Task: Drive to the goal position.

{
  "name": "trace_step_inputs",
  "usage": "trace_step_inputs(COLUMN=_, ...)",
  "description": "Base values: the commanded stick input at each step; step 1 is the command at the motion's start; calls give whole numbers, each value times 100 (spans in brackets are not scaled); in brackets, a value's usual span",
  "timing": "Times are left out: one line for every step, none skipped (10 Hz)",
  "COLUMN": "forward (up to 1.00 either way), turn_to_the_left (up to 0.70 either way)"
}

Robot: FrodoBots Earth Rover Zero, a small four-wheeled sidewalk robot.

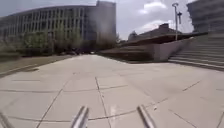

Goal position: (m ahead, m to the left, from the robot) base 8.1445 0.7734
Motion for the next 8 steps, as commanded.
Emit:
trace_step_inputs(forward=100, turn_to_the_left=5)
trace_step_inputs(forward=100, turn_to_the_left=5)
trace_step_inputs(forward=100, turn_to_the_left=5)
trace_step_inputs(forward=100, turn_to_the_left=5)
trace_step_inputs(forward=100, turn_to_the_left=5)
trace_step_inputs(forward=100, turn_to_the_left=5)
trace_step_inputs(forward=100, turn_to_the_left=5)
trace_step_inputs(forward=100, turn_to_the_left=-4)
